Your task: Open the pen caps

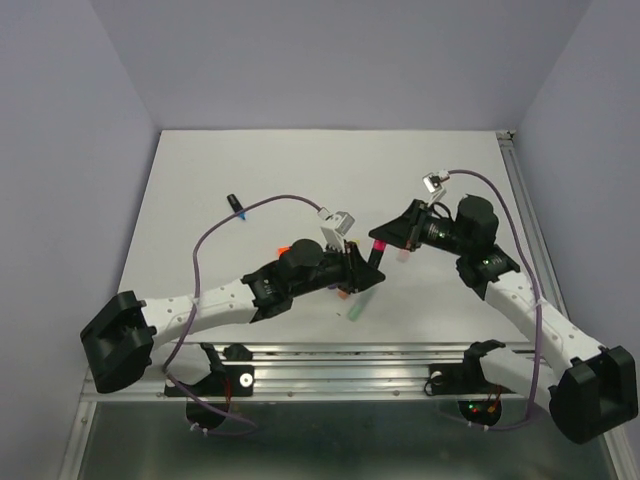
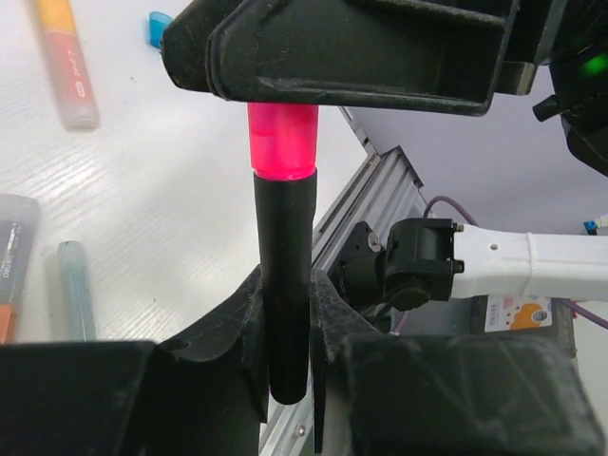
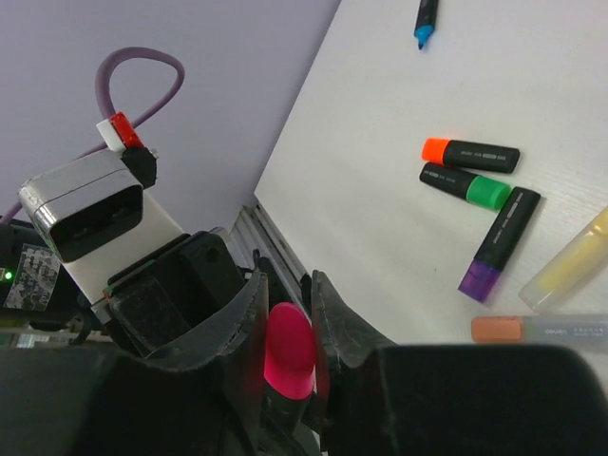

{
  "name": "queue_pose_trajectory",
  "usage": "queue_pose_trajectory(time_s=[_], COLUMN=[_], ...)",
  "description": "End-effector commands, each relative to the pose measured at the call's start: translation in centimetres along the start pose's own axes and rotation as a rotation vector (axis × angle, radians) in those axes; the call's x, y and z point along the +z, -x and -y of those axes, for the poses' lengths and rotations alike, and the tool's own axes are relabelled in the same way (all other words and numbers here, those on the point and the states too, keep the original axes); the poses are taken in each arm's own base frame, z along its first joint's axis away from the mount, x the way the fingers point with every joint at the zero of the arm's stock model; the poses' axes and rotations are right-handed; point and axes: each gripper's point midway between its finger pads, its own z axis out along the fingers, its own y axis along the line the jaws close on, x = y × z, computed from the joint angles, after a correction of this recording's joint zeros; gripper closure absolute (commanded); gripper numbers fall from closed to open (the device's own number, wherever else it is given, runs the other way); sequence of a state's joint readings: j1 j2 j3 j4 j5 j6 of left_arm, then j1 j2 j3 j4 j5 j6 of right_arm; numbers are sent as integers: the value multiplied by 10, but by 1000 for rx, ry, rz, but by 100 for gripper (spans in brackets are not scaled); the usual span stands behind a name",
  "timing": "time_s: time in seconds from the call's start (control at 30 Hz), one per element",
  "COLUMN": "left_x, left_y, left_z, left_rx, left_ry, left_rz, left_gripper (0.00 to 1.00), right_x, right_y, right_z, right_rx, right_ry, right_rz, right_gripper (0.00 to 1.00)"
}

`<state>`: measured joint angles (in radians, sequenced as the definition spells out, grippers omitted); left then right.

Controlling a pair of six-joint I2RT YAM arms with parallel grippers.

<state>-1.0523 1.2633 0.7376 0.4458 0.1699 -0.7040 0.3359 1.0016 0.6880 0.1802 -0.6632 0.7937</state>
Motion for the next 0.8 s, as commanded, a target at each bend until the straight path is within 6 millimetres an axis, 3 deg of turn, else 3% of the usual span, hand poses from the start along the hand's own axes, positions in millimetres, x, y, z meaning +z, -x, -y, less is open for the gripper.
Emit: queue_pose_trajectory(time_s=[0.0,0.13,0.23,0.4,0.5,0.57,0.67,0.7,0.73,0.77], left_x=[-29,-43,-52,-58,-60,-59,-54,-50,-56,-59], left_y=[-6,-24,-35,-36,-31,-28,-26,-2,-9,-1], left_z=[44,37,28,27,28,26,-2,-19,-49,-65], left_rx=[-18,-72,-105,-110,-96,-98,-92,-95,-95,-100], left_ry=[-167,-156,-140,-148,-144,-122,69,198,348,419], left_rz=[21,8,8,22,43,48,27,108,67,78], left_gripper=[100,100,100,100,100,100,100,100,100,100], right_x=[8,11,11,6,6,-2,-12,-14,-20,-30], right_y=[78,111,123,125,115,123,127,125,109,108], right_z=[36,35,38,41,30,30,60,73,96,117], right_rx=[-90,-103,-113,-121,-137,-169,-179,-169,-127,-108], right_ry=[-178,-160,-166,-170,-120,-159,-344,-400,-499,-607], right_rz=[245,294,306,307,258,308,321,316,269,288], right_gripper=[99,99,99,99,99,99,99,99,99,99])
